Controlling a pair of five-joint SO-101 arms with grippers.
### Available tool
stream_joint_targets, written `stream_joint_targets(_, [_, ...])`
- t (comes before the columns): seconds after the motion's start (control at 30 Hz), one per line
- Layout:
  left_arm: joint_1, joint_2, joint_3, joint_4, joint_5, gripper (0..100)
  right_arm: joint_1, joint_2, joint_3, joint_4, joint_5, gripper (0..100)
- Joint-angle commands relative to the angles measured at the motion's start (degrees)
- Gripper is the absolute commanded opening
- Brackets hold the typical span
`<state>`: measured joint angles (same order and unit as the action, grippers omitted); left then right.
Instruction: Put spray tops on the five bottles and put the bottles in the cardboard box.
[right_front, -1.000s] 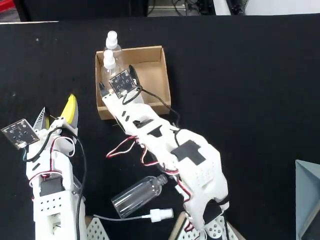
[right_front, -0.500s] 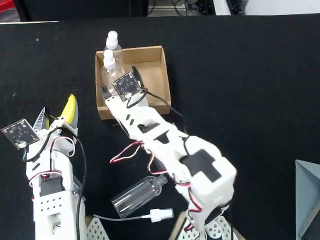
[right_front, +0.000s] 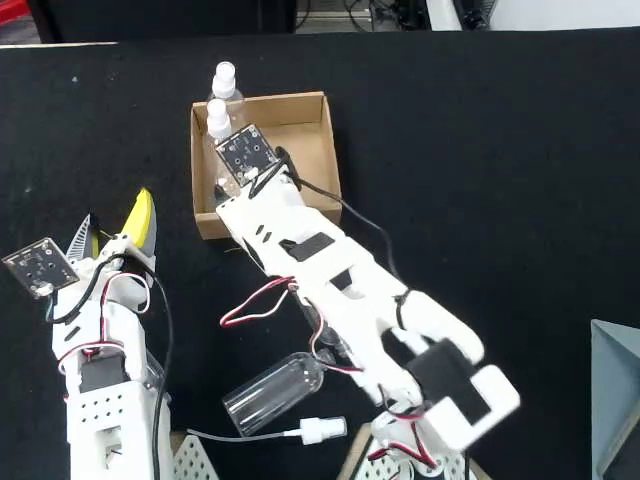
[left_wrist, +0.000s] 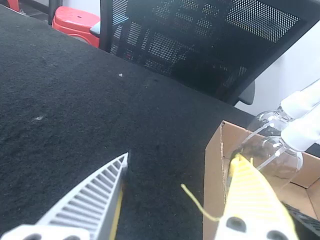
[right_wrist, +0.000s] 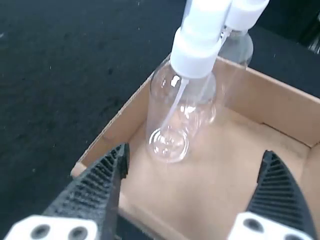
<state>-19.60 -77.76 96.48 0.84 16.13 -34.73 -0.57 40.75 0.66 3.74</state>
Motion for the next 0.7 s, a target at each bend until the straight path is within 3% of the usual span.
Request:
stream_joint_targets(0.0, [0.22, -0.79, 0.66, 0.35, -0.35, 30, 2.46, -7.25, -0.4, 5.71, 0.53, 34.0])
stream_joint_targets(0.4, [0.22, -0.79, 0.66, 0.35, -0.35, 30, 9.32, -24.84, -2.77, 28.66, 0.88, 33.9])
stream_joint_targets(0.67, [0.31, -0.79, 1.19, 0.0, -0.35, 30, 10.73, -29.58, -8.13, 42.99, 11.25, 33.9])
